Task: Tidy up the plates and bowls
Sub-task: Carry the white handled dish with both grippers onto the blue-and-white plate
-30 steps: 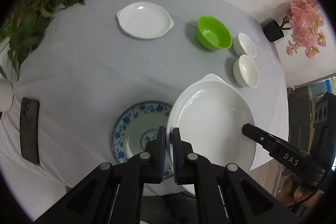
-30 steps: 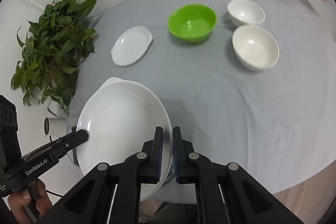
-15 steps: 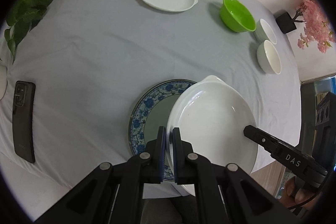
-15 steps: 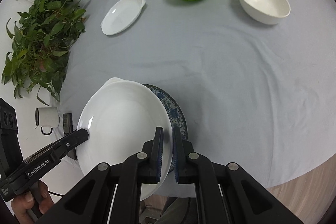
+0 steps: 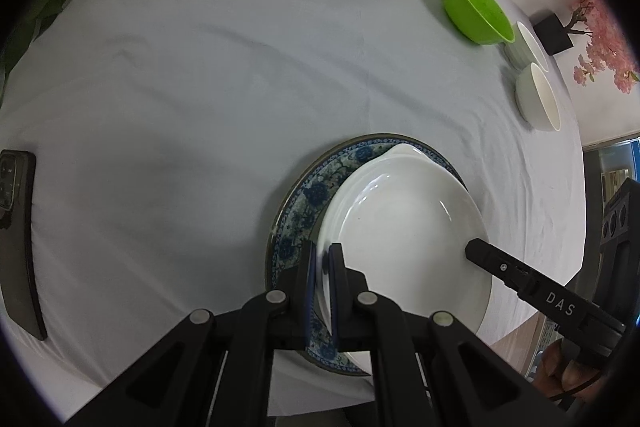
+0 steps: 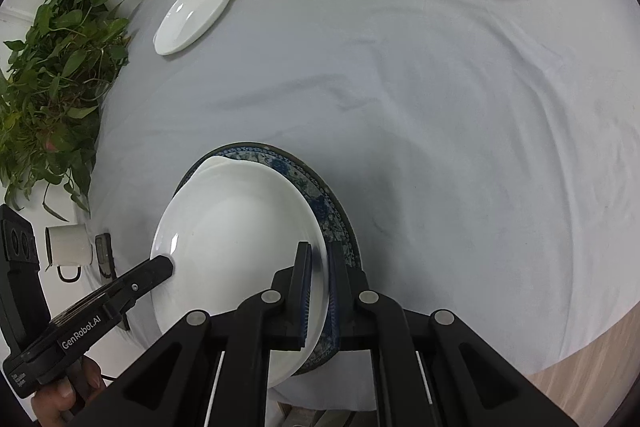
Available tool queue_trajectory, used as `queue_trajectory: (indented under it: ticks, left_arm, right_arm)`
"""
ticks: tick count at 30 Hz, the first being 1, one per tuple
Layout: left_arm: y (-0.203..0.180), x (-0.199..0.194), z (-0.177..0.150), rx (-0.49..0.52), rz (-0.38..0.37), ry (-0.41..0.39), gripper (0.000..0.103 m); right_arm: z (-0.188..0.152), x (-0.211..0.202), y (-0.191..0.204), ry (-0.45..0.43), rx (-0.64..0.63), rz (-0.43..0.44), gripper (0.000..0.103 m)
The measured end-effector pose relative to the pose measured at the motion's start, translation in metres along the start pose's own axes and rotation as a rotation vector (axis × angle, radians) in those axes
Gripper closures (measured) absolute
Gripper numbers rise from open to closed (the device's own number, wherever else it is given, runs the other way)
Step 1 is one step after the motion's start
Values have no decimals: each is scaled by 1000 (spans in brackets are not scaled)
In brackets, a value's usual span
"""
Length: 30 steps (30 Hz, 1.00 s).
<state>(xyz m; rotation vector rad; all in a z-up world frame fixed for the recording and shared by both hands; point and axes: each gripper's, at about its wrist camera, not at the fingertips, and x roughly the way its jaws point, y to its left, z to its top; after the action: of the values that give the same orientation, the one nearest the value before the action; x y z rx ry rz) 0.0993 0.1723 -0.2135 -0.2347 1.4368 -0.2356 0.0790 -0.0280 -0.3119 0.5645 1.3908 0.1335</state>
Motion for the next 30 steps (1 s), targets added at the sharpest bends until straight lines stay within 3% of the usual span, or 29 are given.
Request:
queue_trajectory:
  ticks: [12,30]
  left_arm:
    - [8,9,0,-20,10,6,95]
    - [4,12,-3,-1,27,18,95]
  right_arm:
    - [7,12,4,-8,-25,16,96]
    - [6,15,20,42,-118,-43,92]
